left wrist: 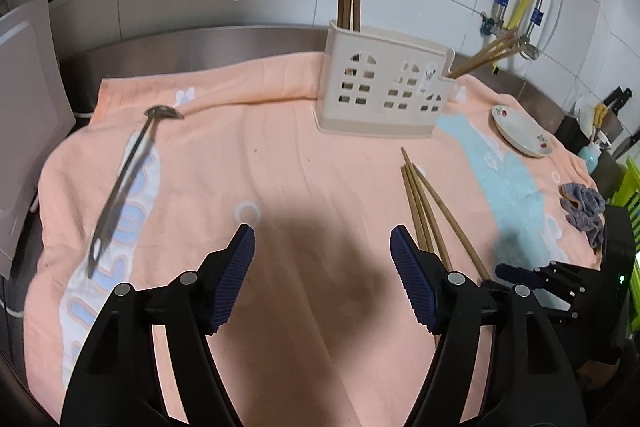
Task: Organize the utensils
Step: 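Move both open tools back down over the remaining chopsticks, then close the left tool on a chopstick while the right tool grasps another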
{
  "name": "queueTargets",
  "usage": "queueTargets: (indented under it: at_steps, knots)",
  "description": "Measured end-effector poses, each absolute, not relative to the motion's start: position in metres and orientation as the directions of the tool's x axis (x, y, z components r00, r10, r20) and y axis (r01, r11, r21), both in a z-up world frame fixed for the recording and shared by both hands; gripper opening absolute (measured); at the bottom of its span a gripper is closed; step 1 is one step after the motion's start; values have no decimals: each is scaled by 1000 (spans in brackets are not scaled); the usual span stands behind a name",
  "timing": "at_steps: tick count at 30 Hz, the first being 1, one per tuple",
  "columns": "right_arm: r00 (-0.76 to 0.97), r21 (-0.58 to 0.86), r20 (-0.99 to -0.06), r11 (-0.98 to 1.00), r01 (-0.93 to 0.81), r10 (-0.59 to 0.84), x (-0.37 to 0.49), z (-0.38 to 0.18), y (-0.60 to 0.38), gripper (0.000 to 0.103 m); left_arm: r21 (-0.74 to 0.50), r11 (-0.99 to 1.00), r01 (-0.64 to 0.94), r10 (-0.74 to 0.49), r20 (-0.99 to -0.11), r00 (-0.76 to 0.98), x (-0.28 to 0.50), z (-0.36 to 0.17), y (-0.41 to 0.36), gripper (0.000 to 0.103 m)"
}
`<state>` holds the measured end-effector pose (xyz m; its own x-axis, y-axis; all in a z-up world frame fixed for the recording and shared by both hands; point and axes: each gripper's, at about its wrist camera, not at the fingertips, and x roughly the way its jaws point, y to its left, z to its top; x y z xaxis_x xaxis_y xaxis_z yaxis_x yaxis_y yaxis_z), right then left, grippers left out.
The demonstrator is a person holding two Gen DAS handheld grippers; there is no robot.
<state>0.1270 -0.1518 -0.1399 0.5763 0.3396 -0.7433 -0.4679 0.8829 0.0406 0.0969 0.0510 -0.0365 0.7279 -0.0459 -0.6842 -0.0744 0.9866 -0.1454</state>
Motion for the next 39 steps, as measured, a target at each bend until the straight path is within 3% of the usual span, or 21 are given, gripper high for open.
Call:
queueTargets:
  at_steps: [12,27,39]
  knots:
    - [592,-17,-750,885,-465,296,126,-145,-148,9,-153,986,-62,-67,-715,696,96,-53,42,70]
    - [619,-28,-739,907,-421,264,132,-144,-175,7,-167,986,16,-142,-780,610,107,-87,-5,70]
    - [613,0,-735,904,-428,290,132,-148,-182,7,-115,993,11,-101,-821,562,120,-103,-27,70]
